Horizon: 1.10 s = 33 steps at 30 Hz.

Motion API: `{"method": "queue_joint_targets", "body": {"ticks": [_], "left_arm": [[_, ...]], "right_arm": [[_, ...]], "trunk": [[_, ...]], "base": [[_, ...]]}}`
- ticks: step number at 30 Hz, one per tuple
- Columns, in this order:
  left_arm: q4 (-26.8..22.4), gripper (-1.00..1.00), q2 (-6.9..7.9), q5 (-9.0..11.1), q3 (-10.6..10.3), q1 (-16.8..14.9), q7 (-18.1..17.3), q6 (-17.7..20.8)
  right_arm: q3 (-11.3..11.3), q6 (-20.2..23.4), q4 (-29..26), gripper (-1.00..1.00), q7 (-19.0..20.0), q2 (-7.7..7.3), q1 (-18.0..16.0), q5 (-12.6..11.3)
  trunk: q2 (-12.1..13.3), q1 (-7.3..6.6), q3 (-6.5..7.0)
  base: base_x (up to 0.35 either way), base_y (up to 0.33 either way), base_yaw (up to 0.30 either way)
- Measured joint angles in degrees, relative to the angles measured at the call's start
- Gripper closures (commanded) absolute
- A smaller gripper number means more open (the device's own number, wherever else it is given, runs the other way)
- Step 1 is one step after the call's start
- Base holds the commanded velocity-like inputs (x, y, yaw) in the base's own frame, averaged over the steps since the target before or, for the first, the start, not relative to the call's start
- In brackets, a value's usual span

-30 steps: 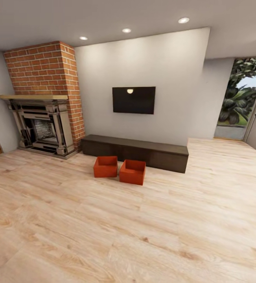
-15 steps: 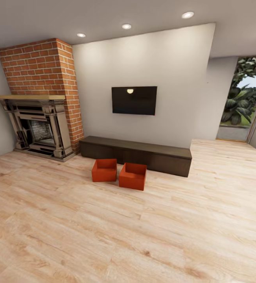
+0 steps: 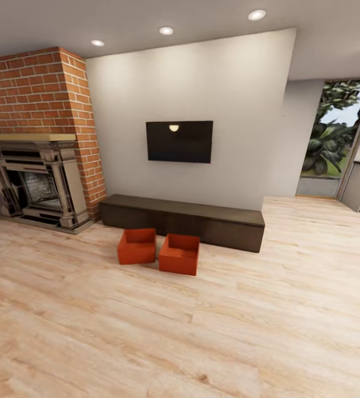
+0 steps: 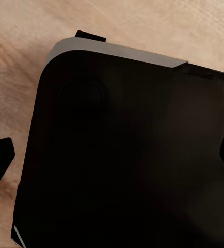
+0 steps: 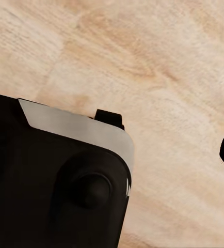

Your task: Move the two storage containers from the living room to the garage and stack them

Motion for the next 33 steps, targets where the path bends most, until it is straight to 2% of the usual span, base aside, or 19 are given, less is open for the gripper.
{"method": "queue_joint_targets", "body": {"ticks": [8,17,33], "left_arm": [[0.0,-1.0,0.0,0.0,0.0,0.0,0.0,-0.01],[0.0,-1.0,0.0,0.02,0.0,0.0,0.0,-0.02],[0.01,-1.0,0.0,0.02,0.0,0.0,0.0,-0.03]], "right_arm": [[-0.07,-0.2,0.0,-1.0,0.02,0.03,-0.01,-0.04],[-0.1,-0.34,0.0,-1.0,0.04,0.03,-0.01,-0.04],[0.17,-0.11,0.0,-1.0,0.02,-0.05,-0.01,0.22]], "trunk": [[0.0,0.0,0.0],[0.0,0.0,0.0],[0.0,0.0,0.0]], "base": [[0.322,0.009,-0.25],[0.322,0.123,-0.25],[0.322,0.145,-0.017]]}}
